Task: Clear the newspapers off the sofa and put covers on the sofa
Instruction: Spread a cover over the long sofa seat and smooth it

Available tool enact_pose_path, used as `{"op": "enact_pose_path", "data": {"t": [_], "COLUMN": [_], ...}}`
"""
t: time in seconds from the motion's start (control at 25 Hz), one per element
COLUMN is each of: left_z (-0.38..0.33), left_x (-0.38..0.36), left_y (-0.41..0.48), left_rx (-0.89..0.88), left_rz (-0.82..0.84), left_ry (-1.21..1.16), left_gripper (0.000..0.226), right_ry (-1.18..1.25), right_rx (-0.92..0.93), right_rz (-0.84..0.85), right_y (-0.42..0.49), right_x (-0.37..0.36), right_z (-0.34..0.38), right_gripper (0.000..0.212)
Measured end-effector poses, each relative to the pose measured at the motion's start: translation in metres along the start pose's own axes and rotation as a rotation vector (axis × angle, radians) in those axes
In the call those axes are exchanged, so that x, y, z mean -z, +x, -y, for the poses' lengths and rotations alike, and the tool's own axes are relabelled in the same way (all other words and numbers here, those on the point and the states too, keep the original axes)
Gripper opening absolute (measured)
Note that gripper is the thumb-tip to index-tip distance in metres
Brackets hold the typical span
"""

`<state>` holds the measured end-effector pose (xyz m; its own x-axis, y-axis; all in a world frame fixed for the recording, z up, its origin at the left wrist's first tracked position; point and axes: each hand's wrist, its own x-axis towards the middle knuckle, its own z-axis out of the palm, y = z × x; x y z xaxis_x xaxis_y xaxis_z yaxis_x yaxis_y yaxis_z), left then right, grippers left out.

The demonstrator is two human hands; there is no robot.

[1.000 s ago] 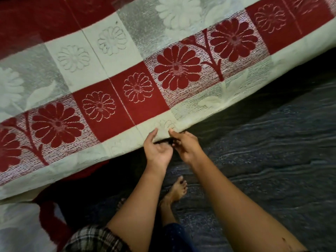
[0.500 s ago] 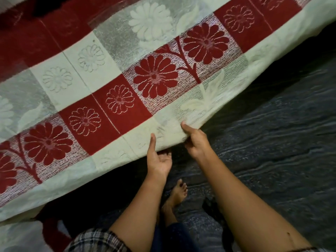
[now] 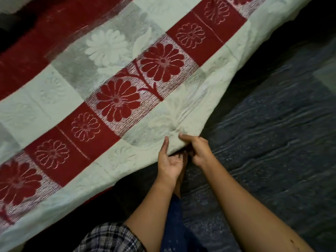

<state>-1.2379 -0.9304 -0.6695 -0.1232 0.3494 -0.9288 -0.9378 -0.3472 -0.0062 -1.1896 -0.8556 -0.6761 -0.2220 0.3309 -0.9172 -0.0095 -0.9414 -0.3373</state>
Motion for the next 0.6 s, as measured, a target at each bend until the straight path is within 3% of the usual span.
{"op": "enact_pose_path", "data": {"t": [0.12, 0.24, 0.36, 0.48, 0.6], "left_z": [0.013, 0.027, 0.047, 0.069, 0.086], "left_x": [-0.020, -0.036, -0.073, -0.110, -0.123], "left_y": [0.009, 0.018, 0.031, 0.047, 0.057], "left_rx": [-0.040, -0.069, -0.045, 0.008, 0.002], "left_rz": [-0.038, -0.107, -0.103, -0.073, -0.093], "left_ry": [-0.076, -0.050, -0.032, 0.011, -0.026], "left_gripper": [0.053, 0.036, 0.039, 0.045, 0.046], "right_ry": [0.082, 0.198, 0.039, -0.120, -0.078], "right_rx": [-0.010, 0.058, 0.069, -0.032, -0.050], "right_rz": [0.036, 0.061, 0.007, -0.071, -0.073], "right_y": [0.011, 0.030, 0.038, 0.041, 0.046], "right_x": [0.020, 0.025, 0.026, 0.041, 0.047], "right_z": [0.025, 0.075, 0.106, 0.114, 0.151], "right_gripper": [0.027, 0.048, 0.036, 0.036, 0.035]}}
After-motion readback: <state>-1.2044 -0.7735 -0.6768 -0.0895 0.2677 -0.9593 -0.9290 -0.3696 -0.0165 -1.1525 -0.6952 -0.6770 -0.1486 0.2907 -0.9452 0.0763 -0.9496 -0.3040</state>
